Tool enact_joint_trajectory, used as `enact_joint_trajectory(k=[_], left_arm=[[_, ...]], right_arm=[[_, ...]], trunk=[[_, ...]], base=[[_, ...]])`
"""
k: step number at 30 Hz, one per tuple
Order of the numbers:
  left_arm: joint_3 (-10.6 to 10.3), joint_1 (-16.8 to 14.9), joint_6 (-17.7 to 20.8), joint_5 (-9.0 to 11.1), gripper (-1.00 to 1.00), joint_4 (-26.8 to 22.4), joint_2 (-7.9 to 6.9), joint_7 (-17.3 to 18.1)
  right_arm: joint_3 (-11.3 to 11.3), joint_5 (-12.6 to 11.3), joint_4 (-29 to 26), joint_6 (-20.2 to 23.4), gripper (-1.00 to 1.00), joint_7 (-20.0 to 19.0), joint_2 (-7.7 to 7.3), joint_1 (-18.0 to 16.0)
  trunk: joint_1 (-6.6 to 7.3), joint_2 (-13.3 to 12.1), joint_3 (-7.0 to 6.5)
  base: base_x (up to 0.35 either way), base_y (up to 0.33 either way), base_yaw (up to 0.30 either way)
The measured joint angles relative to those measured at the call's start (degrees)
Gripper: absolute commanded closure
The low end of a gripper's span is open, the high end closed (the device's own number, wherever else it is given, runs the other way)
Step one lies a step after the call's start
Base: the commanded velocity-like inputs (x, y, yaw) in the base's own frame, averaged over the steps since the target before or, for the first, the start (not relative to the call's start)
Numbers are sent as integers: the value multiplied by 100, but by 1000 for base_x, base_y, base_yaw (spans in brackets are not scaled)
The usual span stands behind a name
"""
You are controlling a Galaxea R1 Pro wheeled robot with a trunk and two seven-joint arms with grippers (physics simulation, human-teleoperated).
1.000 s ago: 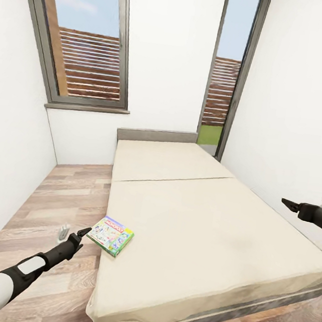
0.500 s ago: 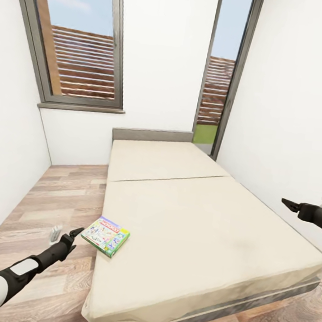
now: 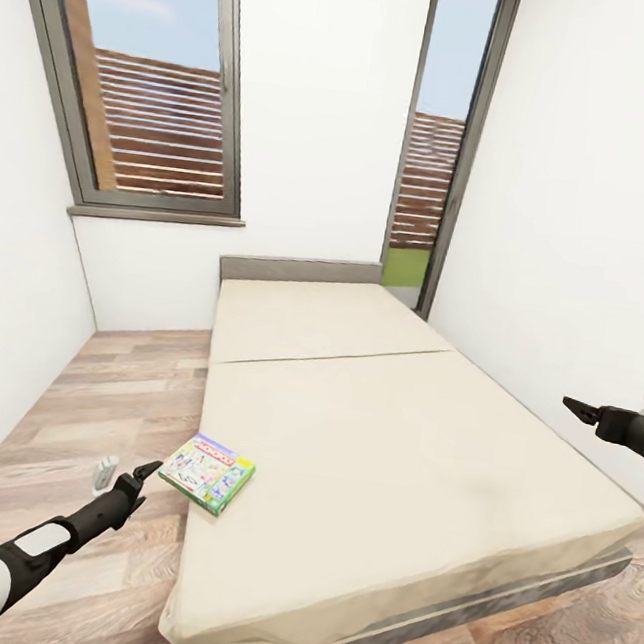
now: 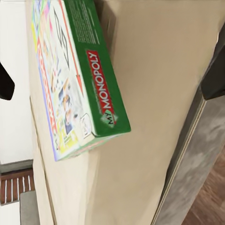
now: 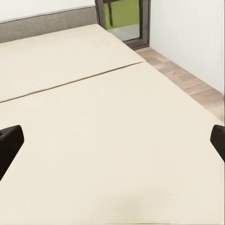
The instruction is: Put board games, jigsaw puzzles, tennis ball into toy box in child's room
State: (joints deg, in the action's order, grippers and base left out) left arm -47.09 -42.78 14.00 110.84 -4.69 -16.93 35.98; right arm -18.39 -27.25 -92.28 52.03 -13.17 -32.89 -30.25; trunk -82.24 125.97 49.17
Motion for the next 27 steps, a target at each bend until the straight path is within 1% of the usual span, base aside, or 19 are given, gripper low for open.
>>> enact_joint_trajectory(k=[7,18,23,27], left_arm=[[0,1,0,0,-100,3,4,2],[0,7,-1,0,-100,2,7,8],[0,9,0,0,-100,3,8,7],[1,10,-5,0,-100,2,8,7]], right_arm=[[0,0,0,0,-100,0,0,0],[2,2,1,0,-100,0,1,-2],[0,0,0,0,-100,0,0,0],[1,0,1,0,-100,0,1,-1]], trunk=[[0,0,0],[0,0,0],[0,0,0],[0,0,0]], base=[[0,0,-233],[0,0,-34],[0,0,-160],[0,0,-73]])
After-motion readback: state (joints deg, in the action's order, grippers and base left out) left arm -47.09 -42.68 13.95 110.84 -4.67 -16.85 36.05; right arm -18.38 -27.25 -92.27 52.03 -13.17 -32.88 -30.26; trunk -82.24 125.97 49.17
